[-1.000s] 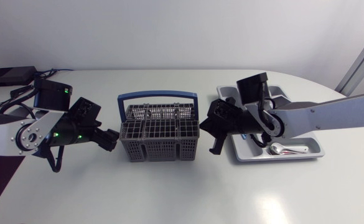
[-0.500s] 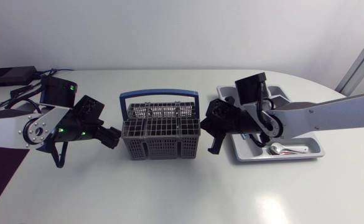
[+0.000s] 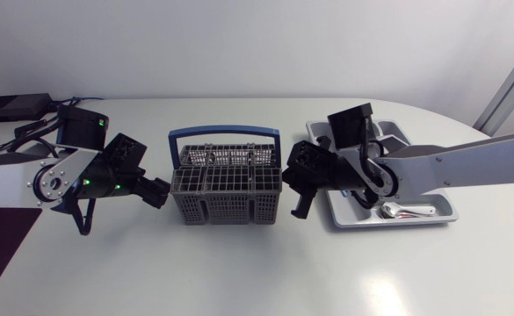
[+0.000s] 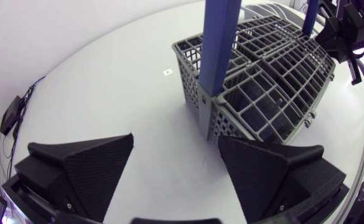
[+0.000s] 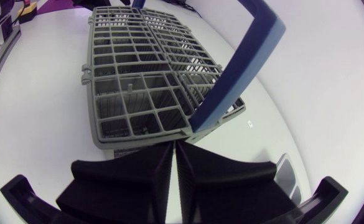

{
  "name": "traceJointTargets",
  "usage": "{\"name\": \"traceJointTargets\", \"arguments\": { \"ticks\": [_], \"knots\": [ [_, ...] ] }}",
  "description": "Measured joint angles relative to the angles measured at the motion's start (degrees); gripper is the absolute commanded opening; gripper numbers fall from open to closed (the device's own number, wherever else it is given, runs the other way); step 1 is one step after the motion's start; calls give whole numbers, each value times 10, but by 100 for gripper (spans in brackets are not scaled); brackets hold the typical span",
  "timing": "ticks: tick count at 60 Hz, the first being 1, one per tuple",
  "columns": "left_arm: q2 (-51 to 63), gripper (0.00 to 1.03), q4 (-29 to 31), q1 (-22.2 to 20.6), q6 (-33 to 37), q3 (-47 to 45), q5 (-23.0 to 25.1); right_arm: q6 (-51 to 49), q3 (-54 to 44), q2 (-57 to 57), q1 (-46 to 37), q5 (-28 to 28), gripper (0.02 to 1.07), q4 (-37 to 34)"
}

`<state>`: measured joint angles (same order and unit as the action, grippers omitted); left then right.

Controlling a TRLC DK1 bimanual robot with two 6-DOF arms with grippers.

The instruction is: Unload the cutlery basket into the drawer organizer.

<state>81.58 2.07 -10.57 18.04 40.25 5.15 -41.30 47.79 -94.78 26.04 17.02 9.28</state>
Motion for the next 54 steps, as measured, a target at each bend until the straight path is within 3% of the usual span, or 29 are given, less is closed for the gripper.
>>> {"name": "traceJointTargets", "arguments": {
  "ticks": [6,10,16,29,42,54],
  "knots": [
    [0,97,0,6,0,0,2,0,-12,13,3,-2,40,0],
    [0,97,0,8,0,0,2,0,-25,26,5,-4,43,1],
    [0,97,0,12,0,0,6,0,-41,46,5,-4,59,6],
    [-1,98,0,5,0,0,10,0,-48,56,-14,1,59,13],
    [-17,98,0,-1,-1,0,10,0,-48,57,-10,-13,43,17],
    [-32,98,0,-1,-2,0,10,1,-48,54,-6,-23,42,32]
  ]
}}
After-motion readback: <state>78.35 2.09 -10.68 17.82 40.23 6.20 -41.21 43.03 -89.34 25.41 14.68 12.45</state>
